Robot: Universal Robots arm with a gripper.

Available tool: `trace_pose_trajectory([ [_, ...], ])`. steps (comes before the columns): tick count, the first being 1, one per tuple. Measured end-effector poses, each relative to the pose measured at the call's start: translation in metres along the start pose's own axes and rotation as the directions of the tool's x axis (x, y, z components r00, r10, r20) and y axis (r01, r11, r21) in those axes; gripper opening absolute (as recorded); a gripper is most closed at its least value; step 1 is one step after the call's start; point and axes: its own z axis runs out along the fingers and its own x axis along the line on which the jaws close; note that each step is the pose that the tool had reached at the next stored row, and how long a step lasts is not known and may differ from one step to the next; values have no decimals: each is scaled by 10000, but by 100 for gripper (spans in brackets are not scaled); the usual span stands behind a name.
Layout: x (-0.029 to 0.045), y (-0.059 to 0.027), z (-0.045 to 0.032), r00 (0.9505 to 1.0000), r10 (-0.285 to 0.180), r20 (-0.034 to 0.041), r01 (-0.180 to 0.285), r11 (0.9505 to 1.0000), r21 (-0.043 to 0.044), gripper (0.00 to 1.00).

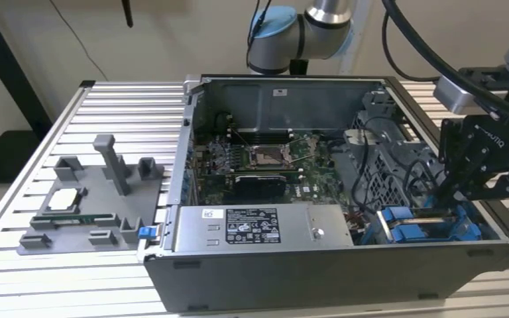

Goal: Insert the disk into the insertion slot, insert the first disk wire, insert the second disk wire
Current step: 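Insert the first disk wire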

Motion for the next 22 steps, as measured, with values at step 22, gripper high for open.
trace_pose_trajectory([
  [22,14,-8,39,9998,-19,193,18,10000,55,0],
])
